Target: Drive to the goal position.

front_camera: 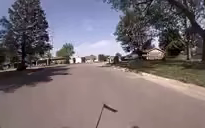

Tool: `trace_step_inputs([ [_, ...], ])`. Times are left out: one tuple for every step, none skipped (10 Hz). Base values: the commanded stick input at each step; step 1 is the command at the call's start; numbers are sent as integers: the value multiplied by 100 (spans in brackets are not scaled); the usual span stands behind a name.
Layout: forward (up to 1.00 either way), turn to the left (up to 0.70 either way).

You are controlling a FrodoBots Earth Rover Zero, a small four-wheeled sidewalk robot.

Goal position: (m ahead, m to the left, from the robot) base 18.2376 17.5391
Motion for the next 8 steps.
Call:
trace_step_inputs([
  [69, 3],
  [69, 3],
  [69, 3],
  [69, 3],
  [69, 3],
  [69, 3],
  [69, 3],
  [69, 3],
])
